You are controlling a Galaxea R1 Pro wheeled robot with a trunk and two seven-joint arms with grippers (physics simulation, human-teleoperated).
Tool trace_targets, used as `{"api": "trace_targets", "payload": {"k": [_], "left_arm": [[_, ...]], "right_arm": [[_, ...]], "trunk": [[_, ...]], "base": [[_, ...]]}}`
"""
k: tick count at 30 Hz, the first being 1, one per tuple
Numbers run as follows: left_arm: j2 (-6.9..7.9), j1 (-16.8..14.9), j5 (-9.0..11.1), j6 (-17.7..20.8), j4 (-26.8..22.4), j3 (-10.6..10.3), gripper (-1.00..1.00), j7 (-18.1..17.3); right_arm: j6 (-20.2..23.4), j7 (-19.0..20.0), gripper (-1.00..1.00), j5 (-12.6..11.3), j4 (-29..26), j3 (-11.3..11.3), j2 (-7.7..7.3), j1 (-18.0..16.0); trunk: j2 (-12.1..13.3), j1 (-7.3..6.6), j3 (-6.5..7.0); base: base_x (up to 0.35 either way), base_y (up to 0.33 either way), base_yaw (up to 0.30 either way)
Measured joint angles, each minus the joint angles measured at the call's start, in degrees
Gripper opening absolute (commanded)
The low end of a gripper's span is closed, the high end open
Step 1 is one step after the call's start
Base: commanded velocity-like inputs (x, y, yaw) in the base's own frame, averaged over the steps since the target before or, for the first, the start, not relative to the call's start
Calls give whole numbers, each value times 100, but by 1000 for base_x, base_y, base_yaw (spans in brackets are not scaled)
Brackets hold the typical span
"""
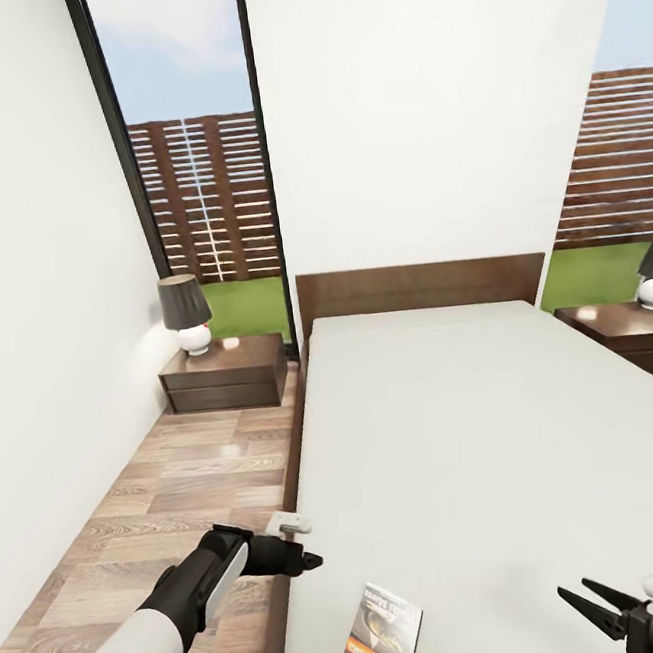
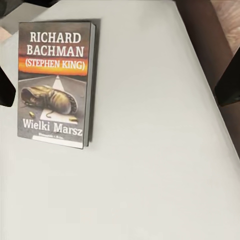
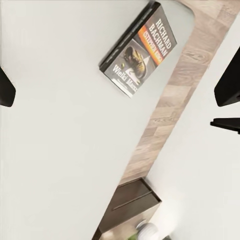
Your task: In the bedroom, move the book from the bed onto either nightstand, and place the two sandals side by side next to the bed.
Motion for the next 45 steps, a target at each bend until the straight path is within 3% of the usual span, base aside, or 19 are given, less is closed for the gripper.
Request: {"api": "trace_targets", "payload": {"k": [4, 14, 26, 35, 45], "left_arm": [[-29, 0, 1, 3, -2, 0, 100, -64], [-142, 0, -7, 4, 14, -8, 100, -139], [-164, 4, -9, 4, 8, -9, 100, -152], [-163, -4, -9, 4, -2, -22, 100, -163], [-210, -129, -13, 50, 3, -14, 100, -119]], "right_arm": [[-73, 0, 100, -2, 2, -2, -1, 2], [-131, -13, 100, -2, 124, -2, 1, 3], [-176, -21, 100, 5, 209, 10, 4, 3], [-431, -332, 100, 3, 288, 149, 9, 3], [-480, -417, 100, 7, 300, 202, 7, 3]], "trunk": [[0, 0, 0], [-400, 219, -179], [-881, 483, -395], [-1242, 680, -556], [-1643, 900, -736]], "base": [[0, 0, 0], [0, 0, 0], [0, 0, 0], [0, 0, 0], [0, 0, 0]]}}
